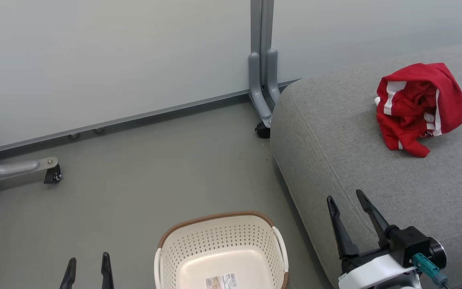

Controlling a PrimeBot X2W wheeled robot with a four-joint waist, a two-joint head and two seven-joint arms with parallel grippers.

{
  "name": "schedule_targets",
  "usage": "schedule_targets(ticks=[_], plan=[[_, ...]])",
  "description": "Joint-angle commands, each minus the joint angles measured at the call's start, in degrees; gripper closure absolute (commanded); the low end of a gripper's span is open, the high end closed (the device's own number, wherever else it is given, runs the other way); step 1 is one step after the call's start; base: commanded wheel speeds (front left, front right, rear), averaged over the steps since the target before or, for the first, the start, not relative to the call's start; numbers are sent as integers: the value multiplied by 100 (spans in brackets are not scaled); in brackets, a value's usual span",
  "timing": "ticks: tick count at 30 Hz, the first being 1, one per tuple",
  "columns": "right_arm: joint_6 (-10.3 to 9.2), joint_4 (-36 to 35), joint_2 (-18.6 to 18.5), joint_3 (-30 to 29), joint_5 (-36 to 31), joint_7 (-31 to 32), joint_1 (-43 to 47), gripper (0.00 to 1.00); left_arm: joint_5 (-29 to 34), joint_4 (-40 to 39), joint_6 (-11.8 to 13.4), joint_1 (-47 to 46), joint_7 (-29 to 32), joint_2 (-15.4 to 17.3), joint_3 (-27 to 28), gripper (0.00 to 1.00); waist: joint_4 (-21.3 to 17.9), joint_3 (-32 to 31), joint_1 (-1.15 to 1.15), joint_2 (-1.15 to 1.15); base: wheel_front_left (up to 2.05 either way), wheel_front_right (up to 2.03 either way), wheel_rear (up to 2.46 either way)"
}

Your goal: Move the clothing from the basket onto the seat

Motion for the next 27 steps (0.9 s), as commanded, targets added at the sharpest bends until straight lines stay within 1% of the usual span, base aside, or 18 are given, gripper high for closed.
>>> schedule_targets(ticks=[1,18,20,21,25,27], plan=[[-8,20,-13,8,-1,-17,42,0,-3,-1,21,35,0,7,-12,0,-4,17,1,0,0,0,0],[-8,39,-47,51,41,-17,73,0,132,47,-5,-142,-1,5,-85,0,12,-41,1,0,0,0,0],[-8,39,-50,29,42,-17,98,0,120,68,28,-133,-2,6,-91,0,53,-53,1,0,0,0,0],[0,28,-26,17,40,0,43,100,114,58,33,-61,1,-1,-106,100,39,-47,1,0,0,0,0],[1,208,-10,24,59,12,133,100,84,266,45,-21,7,-24,-143,100,49,-48,1,0,0,0,0],[1,197,-15,6,304,47,124,100,-137,296,37,-88,63,-23,-129,100,58,-39,1,0,0,0,0]])
